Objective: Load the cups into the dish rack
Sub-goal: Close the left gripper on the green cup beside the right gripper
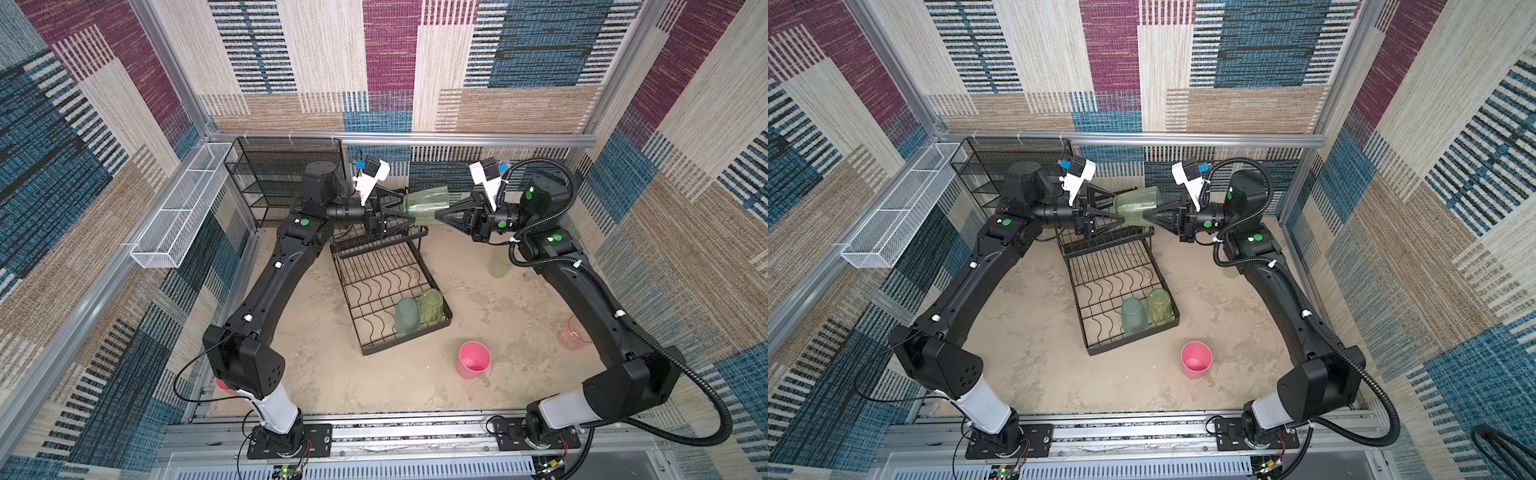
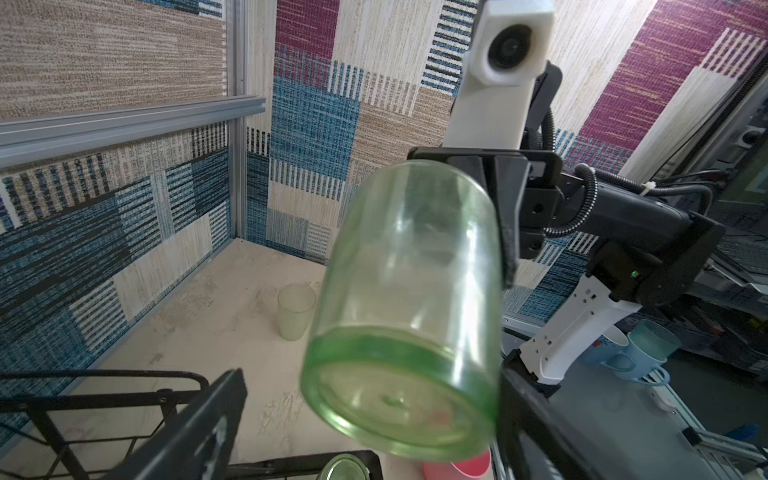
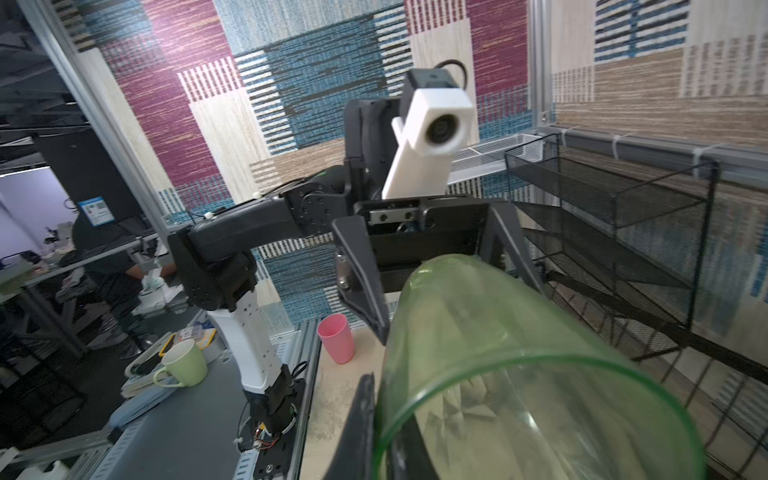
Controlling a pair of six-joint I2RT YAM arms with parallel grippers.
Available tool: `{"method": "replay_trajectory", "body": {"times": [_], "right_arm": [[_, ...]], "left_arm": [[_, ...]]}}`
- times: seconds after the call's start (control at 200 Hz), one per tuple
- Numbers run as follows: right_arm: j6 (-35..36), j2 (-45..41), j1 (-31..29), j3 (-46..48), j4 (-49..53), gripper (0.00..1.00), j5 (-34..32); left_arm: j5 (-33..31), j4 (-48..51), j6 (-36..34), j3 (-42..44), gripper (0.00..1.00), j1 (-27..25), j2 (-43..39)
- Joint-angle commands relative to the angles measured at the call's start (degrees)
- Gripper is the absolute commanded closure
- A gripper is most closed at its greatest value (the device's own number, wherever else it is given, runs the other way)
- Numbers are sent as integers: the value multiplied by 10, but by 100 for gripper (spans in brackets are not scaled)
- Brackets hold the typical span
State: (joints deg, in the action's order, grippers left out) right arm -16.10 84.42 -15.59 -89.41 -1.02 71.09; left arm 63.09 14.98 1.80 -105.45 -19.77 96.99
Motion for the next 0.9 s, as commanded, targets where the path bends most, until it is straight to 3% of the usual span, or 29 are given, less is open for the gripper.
{"method": "replay_trajectory", "body": {"times": [0.0, 0.185, 0.611, 0.896], "right_arm": [[2, -5, -3, -11, 2, 100, 24], [6, -10, -8, -9, 6, 100, 25], [2, 13, -24, -19, -5, 100, 40], [-11, 35, -29, -38, -24, 100, 46]], "left_arm": [[-29, 42, -47, -3, 3, 1, -11], [-21, 40, -47, 3, 3, 5, -16], [63, 0, -10, -10, 2, 4, 4], [83, -94, 57, 16, 3, 0, 2]]}}
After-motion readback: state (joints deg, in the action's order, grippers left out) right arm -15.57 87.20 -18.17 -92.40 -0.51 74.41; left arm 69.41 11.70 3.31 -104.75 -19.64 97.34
